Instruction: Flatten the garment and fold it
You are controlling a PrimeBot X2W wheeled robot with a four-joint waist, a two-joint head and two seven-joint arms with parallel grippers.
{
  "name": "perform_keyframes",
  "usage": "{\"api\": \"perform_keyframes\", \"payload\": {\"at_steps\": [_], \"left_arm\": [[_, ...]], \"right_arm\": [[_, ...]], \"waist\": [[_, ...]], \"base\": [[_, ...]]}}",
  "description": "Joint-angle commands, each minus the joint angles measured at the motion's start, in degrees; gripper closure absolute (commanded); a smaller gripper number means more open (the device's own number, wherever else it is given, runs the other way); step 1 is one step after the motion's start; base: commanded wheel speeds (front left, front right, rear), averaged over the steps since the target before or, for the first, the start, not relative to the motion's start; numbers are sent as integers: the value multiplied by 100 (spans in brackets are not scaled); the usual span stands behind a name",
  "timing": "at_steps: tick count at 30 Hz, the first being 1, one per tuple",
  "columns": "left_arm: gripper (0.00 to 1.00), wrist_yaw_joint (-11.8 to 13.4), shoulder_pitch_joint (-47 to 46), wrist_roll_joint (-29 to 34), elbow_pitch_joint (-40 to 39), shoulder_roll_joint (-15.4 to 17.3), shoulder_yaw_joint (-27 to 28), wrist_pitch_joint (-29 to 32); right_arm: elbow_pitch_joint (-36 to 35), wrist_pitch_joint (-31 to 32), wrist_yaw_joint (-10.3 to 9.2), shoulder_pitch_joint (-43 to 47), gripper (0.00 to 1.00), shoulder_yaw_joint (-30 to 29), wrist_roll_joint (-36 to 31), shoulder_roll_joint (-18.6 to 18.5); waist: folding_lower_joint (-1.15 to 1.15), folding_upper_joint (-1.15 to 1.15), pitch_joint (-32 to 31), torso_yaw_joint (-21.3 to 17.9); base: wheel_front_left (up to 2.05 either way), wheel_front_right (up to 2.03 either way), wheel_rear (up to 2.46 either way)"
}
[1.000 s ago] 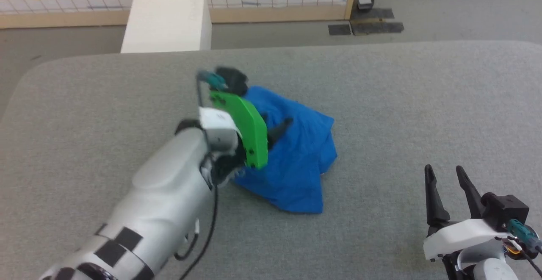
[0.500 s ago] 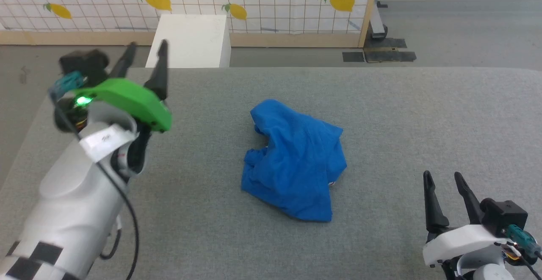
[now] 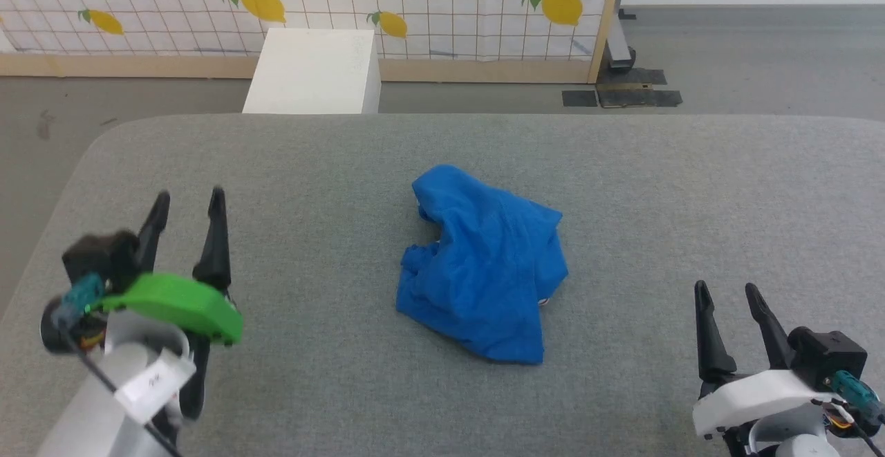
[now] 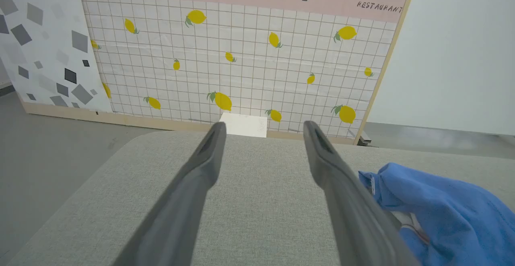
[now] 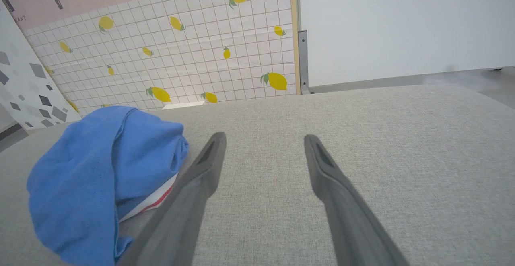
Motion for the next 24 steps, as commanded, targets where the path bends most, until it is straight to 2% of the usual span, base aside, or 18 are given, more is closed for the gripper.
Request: {"api": "perform_keyframes", "payload": {"at_steps": [1, 10, 18, 24], "left_arm": [[0, 3, 250, 78, -81, -62, 77, -23], [0, -201, 993, 287, -110, -382, 290, -23], [0, -390, 1249, 353, -4, -542, 272, -23], [0, -421, 1311, 446, -70, -653, 450, -23]], "right_arm": [[-36, -29, -9, 53, 0, 7, 40, -5], [-61, -29, -9, 102, 0, 58, 97, -5], [-26, -29, -9, 110, 0, 132, 186, -5], [6, -29, -9, 90, 0, 149, 185, -5]], "waist": [[0, 0, 2, -4], [0, 0, 24, -25], [0, 0, 66, -96], [0, 0, 89, -104]], "base": [[0, 0, 0], [0, 0, 0], [0, 0, 0], [0, 0, 0]]}}
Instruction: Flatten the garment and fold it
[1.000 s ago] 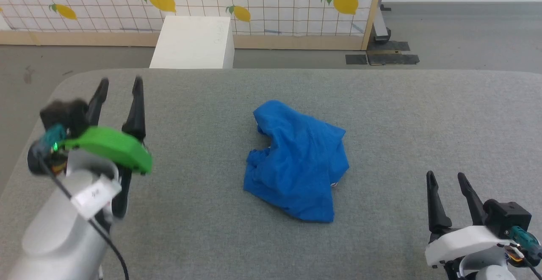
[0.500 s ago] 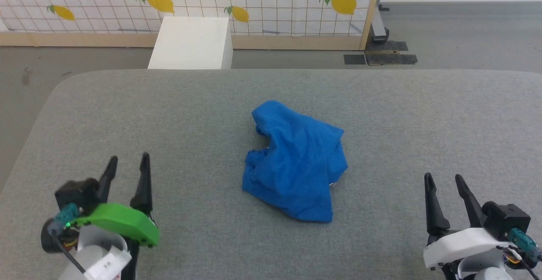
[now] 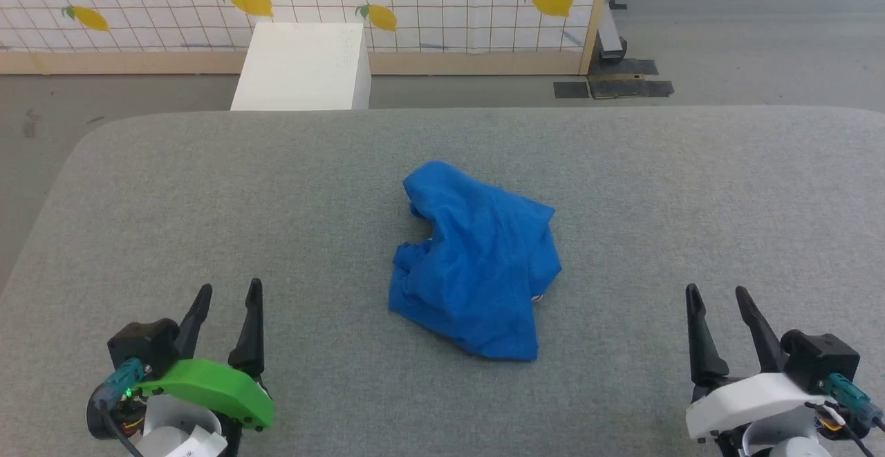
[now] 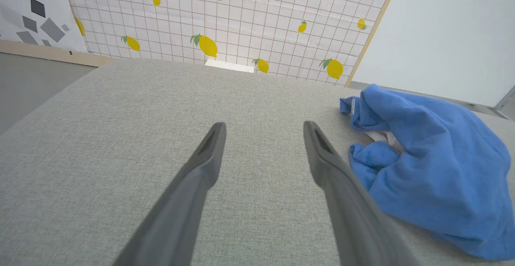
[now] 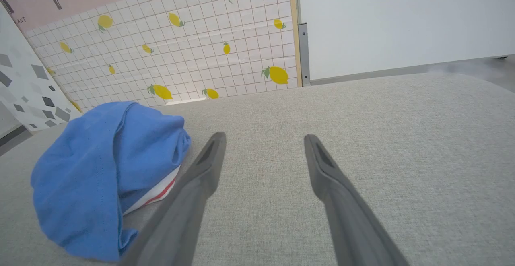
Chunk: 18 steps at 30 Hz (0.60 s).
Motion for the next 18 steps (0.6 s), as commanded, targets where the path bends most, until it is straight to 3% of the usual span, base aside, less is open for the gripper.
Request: {"api": "perform_keyframes", "payload": {"at_steps": [1, 9, 18], "left_arm": [[0, -23, 102, 110, -38, -33, 49, -20], [0, -105, 171, 269, -46, -168, 197, -20], [0, -162, 193, 391, -78, -278, 310, -20]], "right_arm": [[12, -28, -9, 50, 0, 7, 21, -5], [131, 39, -9, -118, 0, 101, -47, -5], [203, 1863, -9, -1062, 0, 937, -187, -5]], "waist": [[0, 0, 1, 2], [0, 0, 0, 14], [0, 0, 50, 63]], "base": [[0, 0, 0], [0, 0, 0], [0, 0, 0]]}}
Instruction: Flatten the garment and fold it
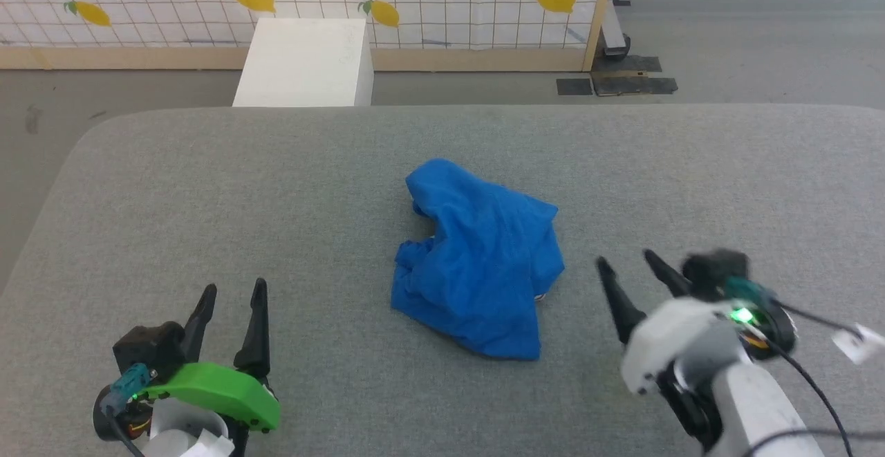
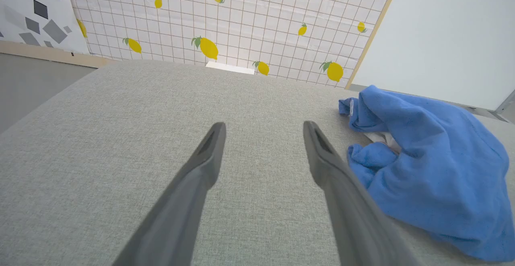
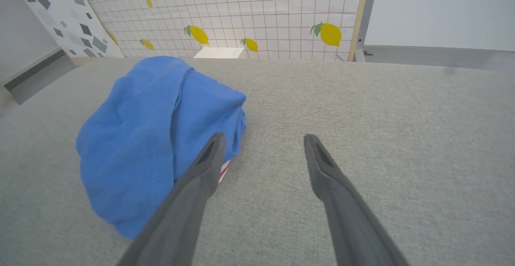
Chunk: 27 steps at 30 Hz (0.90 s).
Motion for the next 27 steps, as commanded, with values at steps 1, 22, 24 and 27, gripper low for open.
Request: {"api": "perform_keyframes", "payload": {"at_steps": [1, 22, 24, 27], "left_arm": [[0, -52, 84, 68, -26, -36, 30, -20], [0, -301, -75, 219, 47, -336, 269, -20], [0, -319, -73, 227, 58, -357, 302, -20], [0, -350, -70, 249, 71, -385, 351, -20]], "right_arm": [[14, 336, -9, -232, 0, 186, -32, -4], [563, 3071, -9, -1571, 0, 2558, 572, -488], [637, 3103, -9, -1589, 24, 2622, 647, -496], [674, 2981, -9, -1646, 100, 2669, 693, -506]], "waist": [[0, 0, 37, 37], [0, 0, 475, 440], [0, 0, 490, 427], [0, 0, 508, 394]], "base": [[0, 0, 0], [0, 0, 0], [0, 0, 0], [0, 0, 0]]}}
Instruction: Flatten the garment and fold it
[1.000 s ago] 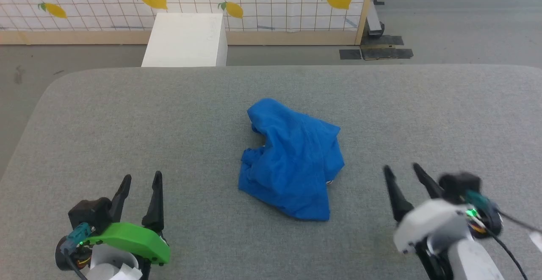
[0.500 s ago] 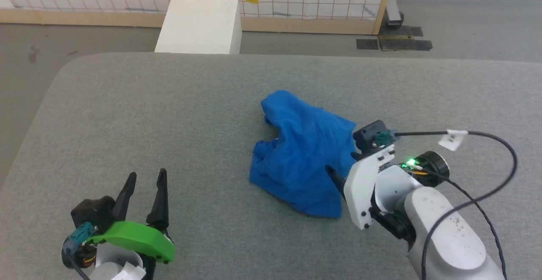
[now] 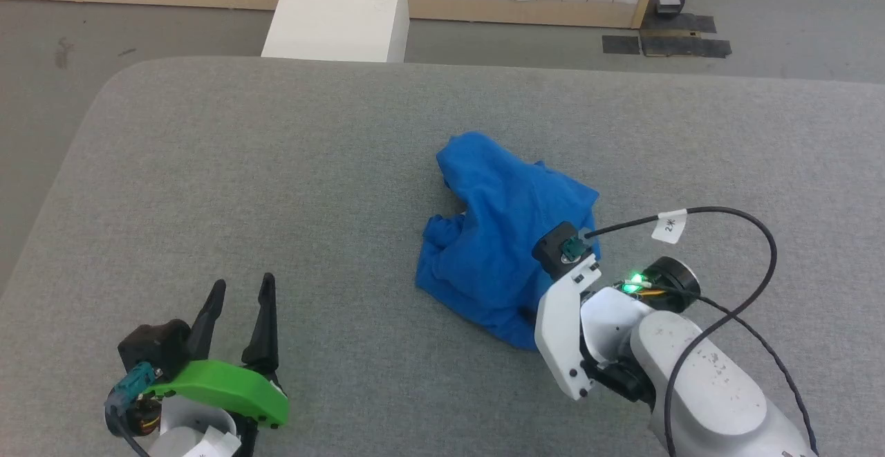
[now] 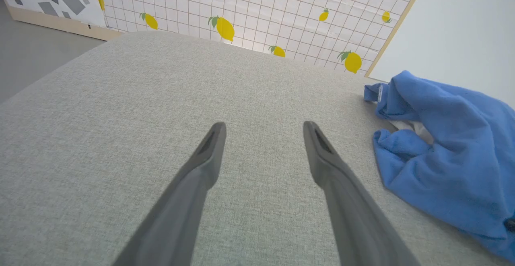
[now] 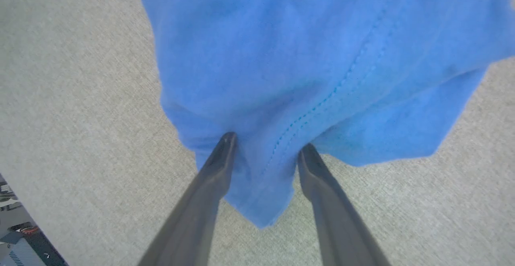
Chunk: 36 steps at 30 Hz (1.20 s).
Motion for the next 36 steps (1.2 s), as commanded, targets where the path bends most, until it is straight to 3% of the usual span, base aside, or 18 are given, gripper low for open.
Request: {"api": "perform_keyframes", "payload": {"at_steps": [1, 10, 16, 25, 31, 36], "left_arm": [[0, -62, -56, 38, 10, -38, 33, -20], [0, -157, -88, 121, 49, -107, 133, -20], [0, -199, -65, 168, 67, -134, 189, -20], [0, -223, -3, 224, 40, -169, 281, -21], [0, -221, 25, 251, -2, -198, 300, -21], [0, -227, 13, 277, -45, -203, 297, -21]], "right_arm": [[17, -102, -9, -130, 100, 17, 48, -17], [-51, -609, -9, -290, 100, 56, 254, -53], [-278, -943, -9, -340, 100, -319, 254, -137], [-1005, -1049, -9, 54, 100, -1962, -137, -403], [-1300, -656, -9, 857, 100, -3348, -547, -476], [-1174, -240, -9, 1506, 100, -4002, -811, -292]], "waist": [[0, 0, 17, -18], [0, 0, 26, -105], [0, 0, -19, -171], [0, 0, -151, -349], [0, 0, -191, -432], [0, 0, -166, -463]], "base": [[0, 0, 0], [0, 0, 0], [0, 0, 0], [0, 0, 0], [0, 0, 0], [0, 0, 0]]}}
